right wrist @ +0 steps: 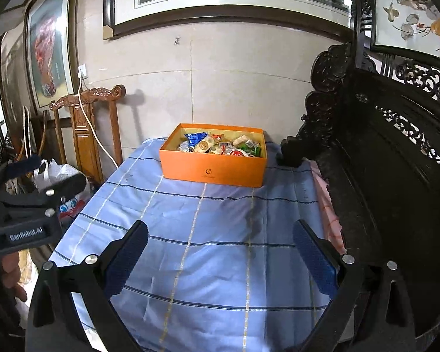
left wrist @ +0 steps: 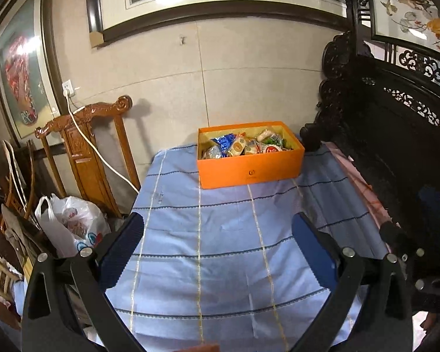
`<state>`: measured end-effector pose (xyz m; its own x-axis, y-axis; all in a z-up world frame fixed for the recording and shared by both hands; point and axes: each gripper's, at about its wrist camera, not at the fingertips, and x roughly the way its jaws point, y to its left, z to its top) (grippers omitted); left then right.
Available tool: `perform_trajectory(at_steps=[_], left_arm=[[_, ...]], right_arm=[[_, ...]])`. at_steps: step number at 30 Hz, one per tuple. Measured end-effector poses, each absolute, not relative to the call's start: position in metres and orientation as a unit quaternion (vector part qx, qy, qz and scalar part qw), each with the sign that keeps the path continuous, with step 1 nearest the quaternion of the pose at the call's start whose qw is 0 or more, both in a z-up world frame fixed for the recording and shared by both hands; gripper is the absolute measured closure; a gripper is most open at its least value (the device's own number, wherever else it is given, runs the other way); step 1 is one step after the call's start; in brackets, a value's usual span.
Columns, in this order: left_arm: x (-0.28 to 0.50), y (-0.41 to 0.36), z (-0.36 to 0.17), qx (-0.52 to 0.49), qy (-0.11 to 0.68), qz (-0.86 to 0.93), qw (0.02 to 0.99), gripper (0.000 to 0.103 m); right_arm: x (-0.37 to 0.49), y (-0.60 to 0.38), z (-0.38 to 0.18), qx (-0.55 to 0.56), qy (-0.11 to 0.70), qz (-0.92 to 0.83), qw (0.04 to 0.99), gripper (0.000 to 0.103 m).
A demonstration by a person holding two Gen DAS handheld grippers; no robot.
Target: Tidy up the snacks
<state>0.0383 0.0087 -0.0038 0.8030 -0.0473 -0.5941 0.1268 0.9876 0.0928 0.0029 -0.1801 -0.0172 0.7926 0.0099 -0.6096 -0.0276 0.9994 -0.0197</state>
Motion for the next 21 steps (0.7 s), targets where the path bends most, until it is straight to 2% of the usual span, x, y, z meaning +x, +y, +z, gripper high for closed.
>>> perform_trajectory(at_steps=[21], left_arm=[[0.020,0.007,-0.003,0.050,0.295,-0.070,0.952,0.004]], right_arm=[[-0.003,-0.186,-0.010,-0.016,0.310,-0.016,0.950,0.004]])
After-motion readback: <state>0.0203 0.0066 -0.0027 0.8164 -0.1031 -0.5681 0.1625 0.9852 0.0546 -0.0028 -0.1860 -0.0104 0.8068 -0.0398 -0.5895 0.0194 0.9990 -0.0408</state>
